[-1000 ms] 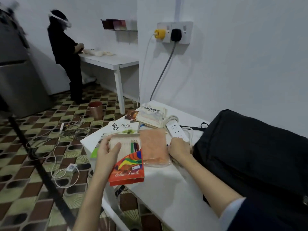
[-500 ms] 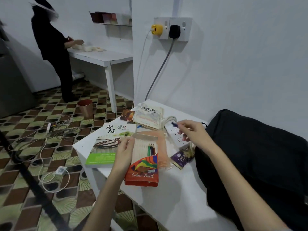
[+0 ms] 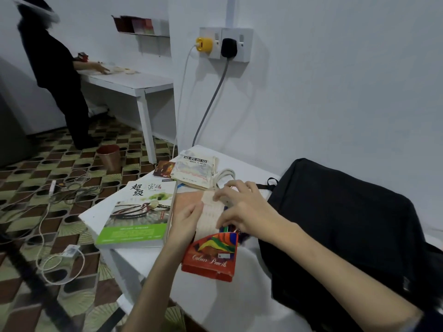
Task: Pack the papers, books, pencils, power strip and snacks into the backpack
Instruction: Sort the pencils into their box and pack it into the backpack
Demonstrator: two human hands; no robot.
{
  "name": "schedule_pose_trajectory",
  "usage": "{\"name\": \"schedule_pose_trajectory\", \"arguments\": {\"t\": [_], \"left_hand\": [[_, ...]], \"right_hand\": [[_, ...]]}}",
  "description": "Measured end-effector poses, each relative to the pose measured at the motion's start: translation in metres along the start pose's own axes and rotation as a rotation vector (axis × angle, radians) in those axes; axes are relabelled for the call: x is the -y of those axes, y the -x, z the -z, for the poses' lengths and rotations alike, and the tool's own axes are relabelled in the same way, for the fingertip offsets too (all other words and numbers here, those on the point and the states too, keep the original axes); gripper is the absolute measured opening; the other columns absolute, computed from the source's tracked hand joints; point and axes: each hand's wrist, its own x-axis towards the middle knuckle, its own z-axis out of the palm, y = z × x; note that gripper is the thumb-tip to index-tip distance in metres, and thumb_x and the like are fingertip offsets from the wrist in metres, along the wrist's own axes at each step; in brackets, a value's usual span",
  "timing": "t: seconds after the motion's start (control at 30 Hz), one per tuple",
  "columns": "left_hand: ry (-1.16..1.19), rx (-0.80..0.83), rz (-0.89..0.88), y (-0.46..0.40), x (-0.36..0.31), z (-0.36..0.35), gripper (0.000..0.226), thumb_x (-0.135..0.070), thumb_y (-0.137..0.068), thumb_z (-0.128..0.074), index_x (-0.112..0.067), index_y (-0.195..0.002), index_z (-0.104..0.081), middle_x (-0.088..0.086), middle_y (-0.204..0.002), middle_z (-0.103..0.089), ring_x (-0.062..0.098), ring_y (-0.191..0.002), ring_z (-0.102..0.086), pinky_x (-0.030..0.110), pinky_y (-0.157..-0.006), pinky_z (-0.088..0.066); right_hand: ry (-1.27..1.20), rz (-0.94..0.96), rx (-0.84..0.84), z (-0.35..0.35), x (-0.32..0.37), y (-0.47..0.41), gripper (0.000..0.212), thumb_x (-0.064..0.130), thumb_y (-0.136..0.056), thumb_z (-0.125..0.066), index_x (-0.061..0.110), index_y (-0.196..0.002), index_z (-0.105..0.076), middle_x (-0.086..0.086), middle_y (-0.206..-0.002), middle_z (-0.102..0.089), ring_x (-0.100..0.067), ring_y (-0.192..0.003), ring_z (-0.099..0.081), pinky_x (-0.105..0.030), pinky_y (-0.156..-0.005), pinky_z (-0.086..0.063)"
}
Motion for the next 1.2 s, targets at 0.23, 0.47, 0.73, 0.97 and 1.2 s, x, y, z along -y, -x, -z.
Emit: {"name": "schedule_pose_trajectory", "arguments": {"t": [0.23,0.47,0.73,0.97,1.2], "left_hand": [[0.103,-0.146,0.035,0.002,-0.005,0.014,0.026,-0.027,-0.097,-0.046,-0.014,-0.088,-0.066,0.011,-0.085,-0.068,0.027,-0.082,-0.063,0.037,-0.074,-0.050],[0.138,-0.347,0.038,0.003,0.001,0.074,0.030,-0.038,-0.096,-0.044,-0.014,-0.101,-0.062,0.017,-0.092,-0.068,0.032,-0.077,-0.065,0.040,-0.072,-0.052],[0.134,-0.341,0.083,-0.047,-0.010,0.116,0.016,-0.041,-0.096,-0.042,-0.029,-0.104,-0.048,0.007,-0.085,-0.063,0.025,-0.069,-0.062,0.035,-0.059,-0.050],[0.055,-0.217,0.034,-0.109,-0.014,0.149,0.025,-0.038,-0.098,-0.041,-0.022,-0.111,-0.054,0.005,-0.088,-0.065,0.024,-0.075,-0.064,0.034,-0.067,-0.050],[0.039,-0.009,0.056,-0.143,-0.012,0.139,0.019,-0.037,-0.096,-0.044,-0.029,-0.090,-0.060,0.004,-0.093,-0.066,0.025,-0.085,-0.063,0.041,-0.080,-0.050]], "right_hand": [[-0.645,-0.468,-0.146,0.004,-0.015,0.003,0.029,0.007,-0.088,-0.058,0.020,-0.113,-0.066,0.002,-0.112,-0.057,-0.003,-0.095,-0.050,-0.016,-0.086,-0.036],[-0.748,-0.796,0.357,-0.048,0.021,-0.002,0.078,0.051,-0.078,-0.067,0.011,-0.137,-0.035,-0.005,-0.127,-0.050,-0.019,-0.116,-0.048,-0.028,-0.091,-0.042],[-1.001,-1.263,0.146,-0.081,0.018,-0.035,0.029,0.021,-0.077,-0.070,0.015,-0.061,-0.046,0.002,-0.058,-0.042,-0.009,-0.050,-0.041,-0.019,-0.041,-0.028],[-1.198,-1.246,-0.013,-0.012,-0.011,-0.042,0.032,0.002,-0.084,-0.060,0.016,-0.055,-0.064,0.002,-0.056,-0.059,-0.010,-0.050,-0.054,-0.021,-0.049,-0.040],[-1.514,-1.580,-0.741,0.009,-0.070,-0.036,0.022,0.003,-0.096,-0.037,0.000,-0.114,-0.050,-0.013,-0.096,-0.062,-0.025,-0.078,-0.063,-0.028,-0.047,-0.054]]}}
